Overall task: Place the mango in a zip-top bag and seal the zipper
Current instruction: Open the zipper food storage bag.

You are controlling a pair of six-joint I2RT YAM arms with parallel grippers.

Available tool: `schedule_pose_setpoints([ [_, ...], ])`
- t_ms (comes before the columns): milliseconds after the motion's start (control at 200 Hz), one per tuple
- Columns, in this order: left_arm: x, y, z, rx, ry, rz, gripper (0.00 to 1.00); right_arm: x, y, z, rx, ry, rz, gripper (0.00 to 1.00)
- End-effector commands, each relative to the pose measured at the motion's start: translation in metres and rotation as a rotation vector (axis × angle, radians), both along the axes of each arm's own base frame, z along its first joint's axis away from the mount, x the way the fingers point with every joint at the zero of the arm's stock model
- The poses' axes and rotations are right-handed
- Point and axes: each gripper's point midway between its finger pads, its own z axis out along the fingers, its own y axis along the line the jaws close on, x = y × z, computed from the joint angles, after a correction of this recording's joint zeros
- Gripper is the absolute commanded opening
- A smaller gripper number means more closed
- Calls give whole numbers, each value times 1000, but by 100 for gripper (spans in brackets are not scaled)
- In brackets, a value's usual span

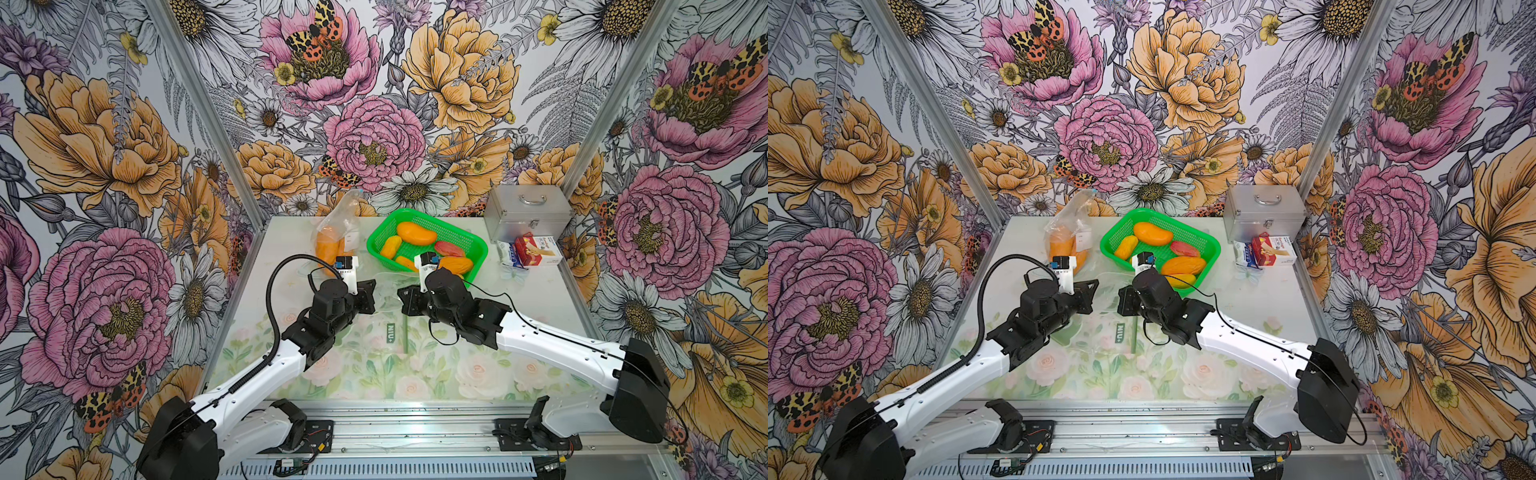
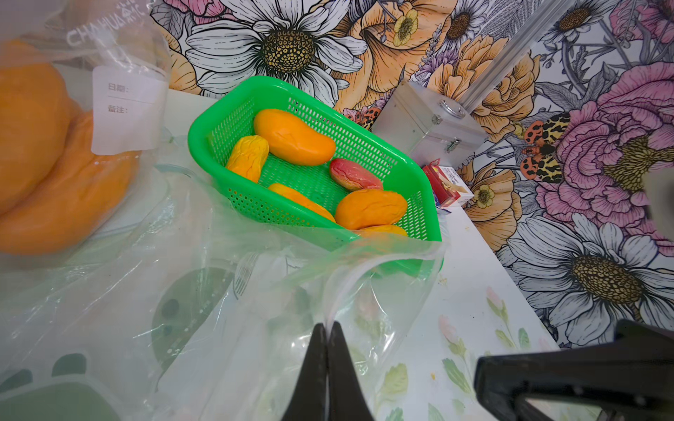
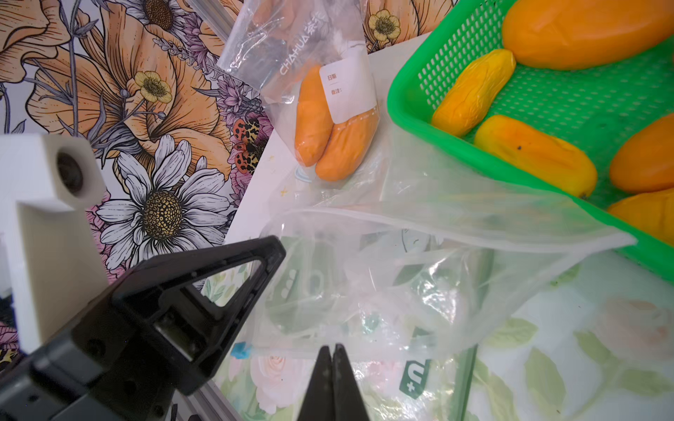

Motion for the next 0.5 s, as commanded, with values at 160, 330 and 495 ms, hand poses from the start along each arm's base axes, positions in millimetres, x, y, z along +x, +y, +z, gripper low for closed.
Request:
schedule_pose_setpoints([
  [160, -5, -12, 37, -118, -59, 2, 0, 46, 43, 0, 143, -102, -56, 3],
  [330, -9, -16, 50, -182, -91, 7, 0, 68, 61, -19, 166, -64, -82, 3],
  [495, -8, -1, 67, -182, -188, 76, 0, 79, 48, -67, 104, 54, -163, 8],
])
